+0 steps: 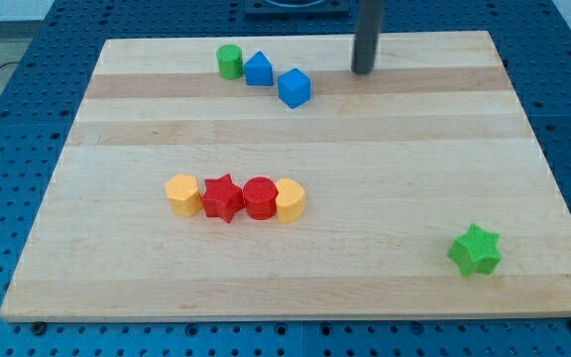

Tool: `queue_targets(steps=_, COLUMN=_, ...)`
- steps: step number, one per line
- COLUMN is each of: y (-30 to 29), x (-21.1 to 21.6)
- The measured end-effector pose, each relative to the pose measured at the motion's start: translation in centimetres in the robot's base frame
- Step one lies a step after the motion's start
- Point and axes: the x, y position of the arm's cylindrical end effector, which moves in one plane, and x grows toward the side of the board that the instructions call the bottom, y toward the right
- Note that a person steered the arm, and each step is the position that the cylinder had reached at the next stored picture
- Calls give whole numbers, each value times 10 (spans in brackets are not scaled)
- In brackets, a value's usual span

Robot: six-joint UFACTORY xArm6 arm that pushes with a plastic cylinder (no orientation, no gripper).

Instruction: Place the green circle parallel to the blue triangle

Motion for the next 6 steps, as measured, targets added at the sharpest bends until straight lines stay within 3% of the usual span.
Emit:
queue_targets(steps=1, y=-55, x=-38)
queue_targets(steps=2, y=-115, x=-32)
queue_targets(steps=4, y=-189, x=34)
queue_targets(steps=6, y=-223, x=-7)
